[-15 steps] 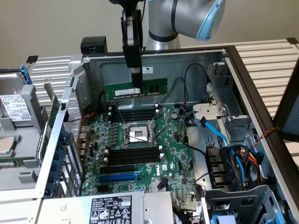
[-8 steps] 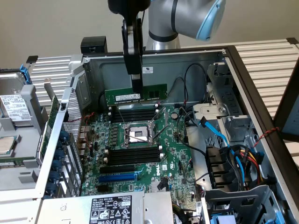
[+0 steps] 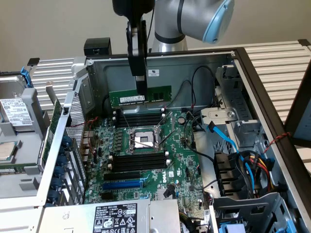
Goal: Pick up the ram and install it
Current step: 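Insert the ram into the slot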
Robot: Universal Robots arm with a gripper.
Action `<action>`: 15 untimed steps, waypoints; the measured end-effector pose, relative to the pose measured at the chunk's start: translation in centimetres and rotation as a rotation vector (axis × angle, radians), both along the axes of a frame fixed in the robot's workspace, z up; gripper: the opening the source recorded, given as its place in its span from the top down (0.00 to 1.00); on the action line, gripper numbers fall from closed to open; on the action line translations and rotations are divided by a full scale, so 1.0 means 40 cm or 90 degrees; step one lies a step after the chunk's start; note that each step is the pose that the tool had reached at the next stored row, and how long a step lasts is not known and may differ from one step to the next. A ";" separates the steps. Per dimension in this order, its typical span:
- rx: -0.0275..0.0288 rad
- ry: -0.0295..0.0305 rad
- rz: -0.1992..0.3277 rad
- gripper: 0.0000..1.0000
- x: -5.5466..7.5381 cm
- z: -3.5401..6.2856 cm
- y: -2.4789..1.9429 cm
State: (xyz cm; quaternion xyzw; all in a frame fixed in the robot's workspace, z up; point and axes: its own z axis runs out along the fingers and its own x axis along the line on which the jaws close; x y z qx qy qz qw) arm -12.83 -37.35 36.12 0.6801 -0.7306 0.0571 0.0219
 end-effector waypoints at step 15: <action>-0.0055 -0.0003 0.000 0.88 -0.032 -0.056 0.014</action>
